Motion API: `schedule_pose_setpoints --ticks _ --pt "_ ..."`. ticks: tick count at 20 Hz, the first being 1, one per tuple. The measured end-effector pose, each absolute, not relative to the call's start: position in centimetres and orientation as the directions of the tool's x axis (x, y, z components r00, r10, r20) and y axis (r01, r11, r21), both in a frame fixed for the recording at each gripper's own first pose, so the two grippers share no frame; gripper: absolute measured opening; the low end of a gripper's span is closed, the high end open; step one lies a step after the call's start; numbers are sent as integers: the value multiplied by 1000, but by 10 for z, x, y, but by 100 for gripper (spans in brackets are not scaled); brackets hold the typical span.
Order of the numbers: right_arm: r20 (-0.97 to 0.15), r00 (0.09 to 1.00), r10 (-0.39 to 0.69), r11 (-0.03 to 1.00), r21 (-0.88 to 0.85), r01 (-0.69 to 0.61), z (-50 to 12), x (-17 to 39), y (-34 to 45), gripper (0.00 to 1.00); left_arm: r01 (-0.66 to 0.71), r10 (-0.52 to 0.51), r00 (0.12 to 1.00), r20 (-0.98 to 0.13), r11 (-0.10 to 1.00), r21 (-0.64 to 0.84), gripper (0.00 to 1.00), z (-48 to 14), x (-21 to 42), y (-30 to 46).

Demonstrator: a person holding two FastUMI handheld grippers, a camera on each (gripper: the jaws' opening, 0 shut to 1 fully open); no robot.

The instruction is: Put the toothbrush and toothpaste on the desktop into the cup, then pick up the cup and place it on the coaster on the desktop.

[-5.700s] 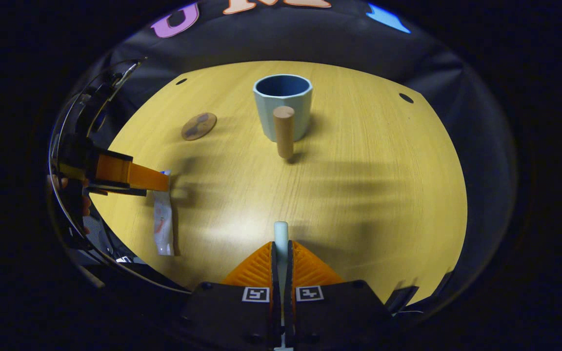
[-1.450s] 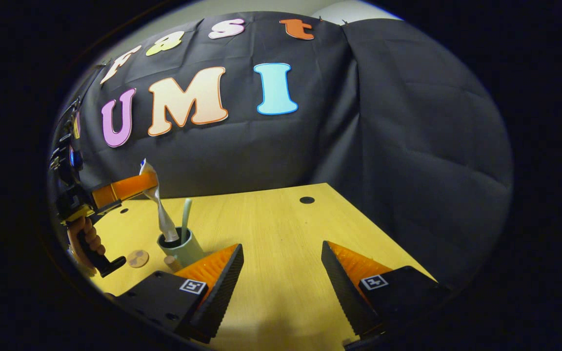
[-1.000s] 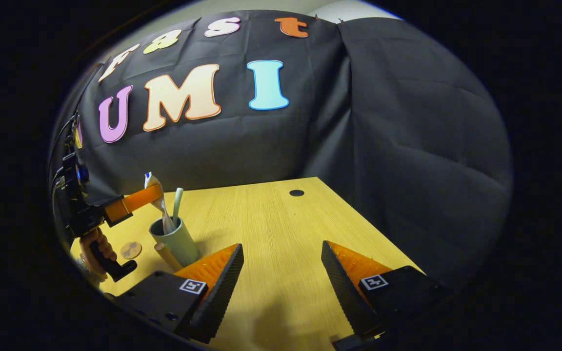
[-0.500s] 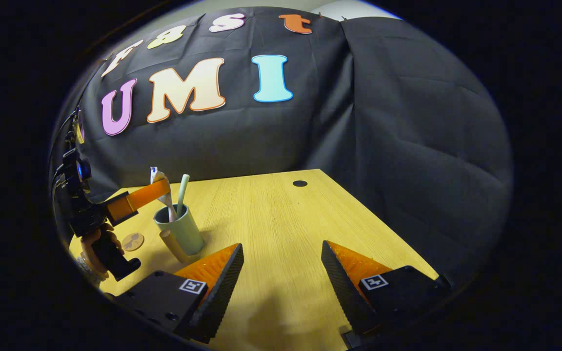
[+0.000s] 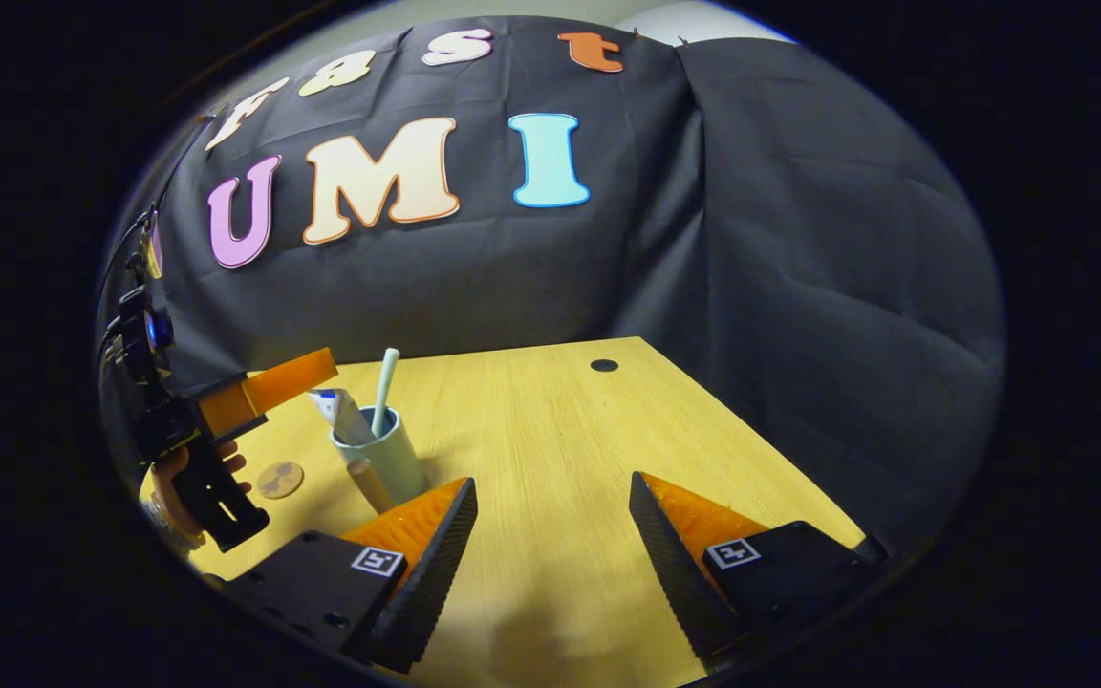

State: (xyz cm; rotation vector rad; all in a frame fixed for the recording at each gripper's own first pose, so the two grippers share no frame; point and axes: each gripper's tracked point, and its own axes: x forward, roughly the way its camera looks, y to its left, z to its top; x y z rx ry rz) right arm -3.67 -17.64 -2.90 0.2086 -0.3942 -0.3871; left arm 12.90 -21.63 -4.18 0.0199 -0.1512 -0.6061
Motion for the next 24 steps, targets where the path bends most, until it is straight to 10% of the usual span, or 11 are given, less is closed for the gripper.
schedule_pose_setpoints --ticks 12,24 --pt "230 972 -38 999 2 38 41 21 -76 99 218 -222 971 90 974 52 90 -11 78 -57" --pt "-266 964 30 999 19 -26 -10 109 -63 99 -255 255 966 28 967 5 90 -19 -36 99"
